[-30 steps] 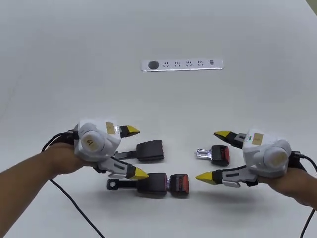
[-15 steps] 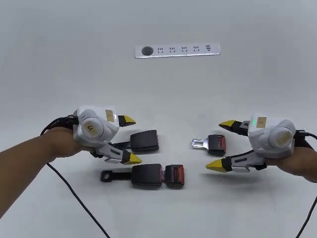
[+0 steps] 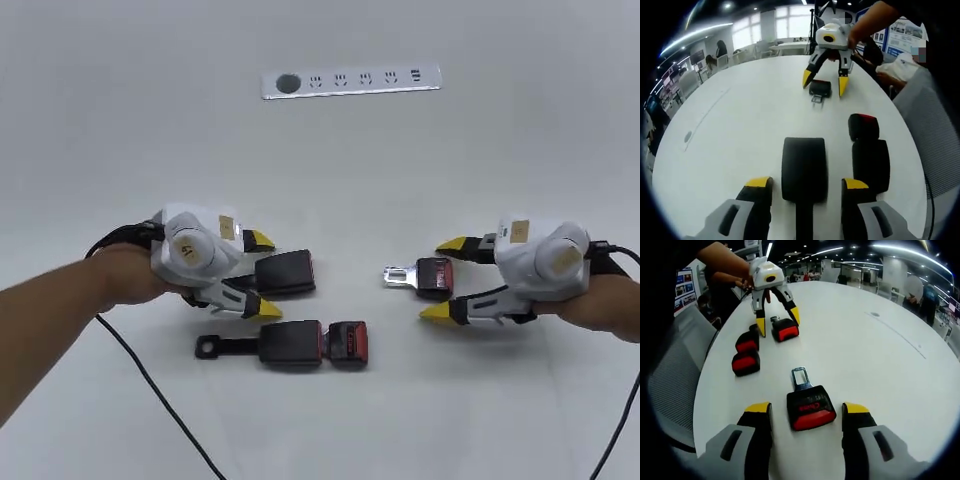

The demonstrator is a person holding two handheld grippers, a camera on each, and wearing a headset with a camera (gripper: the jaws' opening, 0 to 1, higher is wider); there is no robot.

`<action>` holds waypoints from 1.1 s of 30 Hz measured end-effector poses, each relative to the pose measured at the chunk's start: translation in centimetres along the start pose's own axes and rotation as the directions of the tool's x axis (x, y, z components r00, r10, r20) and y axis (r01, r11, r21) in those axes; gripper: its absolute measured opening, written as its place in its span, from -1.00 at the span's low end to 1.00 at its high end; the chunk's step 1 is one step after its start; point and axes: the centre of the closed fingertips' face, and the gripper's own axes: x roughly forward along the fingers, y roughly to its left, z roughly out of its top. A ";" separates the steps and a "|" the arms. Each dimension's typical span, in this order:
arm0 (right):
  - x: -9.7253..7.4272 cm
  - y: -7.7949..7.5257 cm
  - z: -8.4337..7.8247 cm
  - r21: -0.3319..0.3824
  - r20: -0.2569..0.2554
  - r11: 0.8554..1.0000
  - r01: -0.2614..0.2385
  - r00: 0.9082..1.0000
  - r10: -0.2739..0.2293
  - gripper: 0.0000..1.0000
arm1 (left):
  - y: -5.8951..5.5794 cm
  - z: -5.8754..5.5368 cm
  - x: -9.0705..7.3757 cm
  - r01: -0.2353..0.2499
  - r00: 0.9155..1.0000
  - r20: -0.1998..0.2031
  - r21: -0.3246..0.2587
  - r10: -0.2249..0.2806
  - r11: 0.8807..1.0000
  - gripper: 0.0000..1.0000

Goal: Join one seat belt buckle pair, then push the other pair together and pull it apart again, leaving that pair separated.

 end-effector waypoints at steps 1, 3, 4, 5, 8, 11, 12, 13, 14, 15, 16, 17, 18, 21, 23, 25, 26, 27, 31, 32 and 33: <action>0.2 -0.2 0.0 -0.005 -0.002 1.000 0.002 1.000 -0.002 0.08 | 0.0 -0.5 -0.2 0.000 1.000 -0.030 -0.014 -0.001 1.000 0.15; 0.5 -0.3 -0.1 -0.017 -0.006 1.000 0.000 1.000 0.000 0.02 | -0.2 -0.4 -0.2 0.006 0.999 -0.031 -0.006 -0.006 1.000 0.14; 0.6 -0.3 -0.2 -0.032 -0.009 0.999 0.003 1.000 -0.003 -0.01 | -0.2 -0.4 -0.2 0.009 0.999 -0.031 -0.003 -0.009 1.000 0.14; 0.6 -0.5 -0.2 -0.028 -0.010 1.000 0.001 1.000 -0.001 -0.04 | -0.3 -0.3 -0.2 0.011 1.000 -0.028 0.001 -0.011 1.000 0.12; 0.6 -0.9 -0.1 -0.056 -0.021 0.998 0.012 1.000 -0.014 -0.18 | -0.8 -0.3 -0.2 0.028 0.999 -0.028 0.025 -0.028 0.999 0.03; 0.6 -0.4 0.0 -0.078 -0.031 0.997 -0.006 1.000 0.004 -0.25 | -0.6 -0.5 -0.2 0.029 0.999 -0.028 0.030 -0.028 0.999 -0.08; 0.6 -0.4 0.0 -0.091 -0.035 0.996 -0.010 0.999 0.007 -0.25 | -0.8 -0.6 -0.2 0.036 0.999 -0.030 0.023 -0.036 0.999 -0.18; 0.5 -0.6 -0.2 -0.106 -0.045 0.994 -0.022 0.999 0.017 -0.26 | -0.3 -0.5 -0.2 0.015 1.000 -0.025 0.020 -0.014 1.000 -0.31; 0.5 -0.5 -0.2 -0.113 -0.053 0.993 -0.027 0.998 0.021 -0.26 | -0.3 -0.6 -0.2 0.024 0.999 -0.027 0.019 -0.023 1.000 -0.31; 0.5 -0.4 -0.1 -0.116 -0.060 0.993 -0.030 0.998 0.023 -0.26 | -0.5 -0.5 -0.2 0.030 0.999 -0.021 0.034 -0.029 0.999 -0.31; 0.4 -0.4 -0.1 -0.123 -0.070 0.992 -0.036 0.997 0.028 -0.26 | -0.4 -0.6 -0.2 0.034 0.999 -0.029 0.030 -0.033 0.999 -0.31; 0.4 -0.4 0.0 -0.128 -0.073 0.991 -0.039 0.997 0.030 -0.27 | -0.6 -0.6 -0.3 0.040 0.999 -0.032 0.039 -0.038 0.998 -0.31; 0.3 -0.3 0.0 -0.129 -0.078 0.991 -0.042 0.996 0.032 -0.27 | -0.6 -0.5 -0.3 0.044 0.998 -0.035 0.042 -0.043 0.998 -0.31; 0.2 -0.4 -0.1 -0.125 -0.084 0.991 -0.042 0.996 0.031 -0.27 | -0.6 -0.6 -0.3 0.060 0.997 -0.041 0.056 -0.058 0.997 -0.32; 0.2 -0.5 -0.2 -0.123 -0.086 0.992 -0.041 0.996 0.031 -0.28 | -0.6 -0.7 -0.2 0.068 0.997 -0.044 0.064 -0.065 0.996 -0.32; 0.1 -0.5 -0.2 -0.123 -0.087 0.992 -0.041 0.996 0.031 -0.28 | -0.6 -0.8 -0.3 0.071 0.997 -0.046 0.066 -0.068 0.995 -0.32; 0.1 -0.4 -0.2 -0.125 -0.089 0.991 -0.042 0.996 0.031 -0.28 | -0.6 -0.6 -0.3 0.074 0.996 -0.047 0.068 -0.071 0.995 -0.32; 0.1 -0.4 -0.1 -0.125 -0.089 0.991 -0.042 0.996 0.031 -0.28 | -0.6 -0.7 -0.3 0.076 0.996 -0.049 0.068 -0.073 0.995 -0.32; 0.2 -0.6 -0.1 -0.112 -0.090 0.993 -0.033 0.996 0.023 -0.28 | -0.5 -0.7 -0.2 0.088 0.994 -0.063 0.077 -0.084 0.993 -0.32; 0.3 -0.5 0.0 -0.113 -0.092 0.993 -0.032 0.996 0.022 -0.28 | -0.4 -0.8 -0.2 0.088 0.994 -0.065 0.076 -0.084 0.993 -0.32; 0.5 -0.5 0.1 -0.111 -0.092 0.993 -0.032 0.995 0.022 -0.28 | -0.4 -0.8 -0.2 0.089 0.994 -0.065 0.075 -0.084 0.993 -0.33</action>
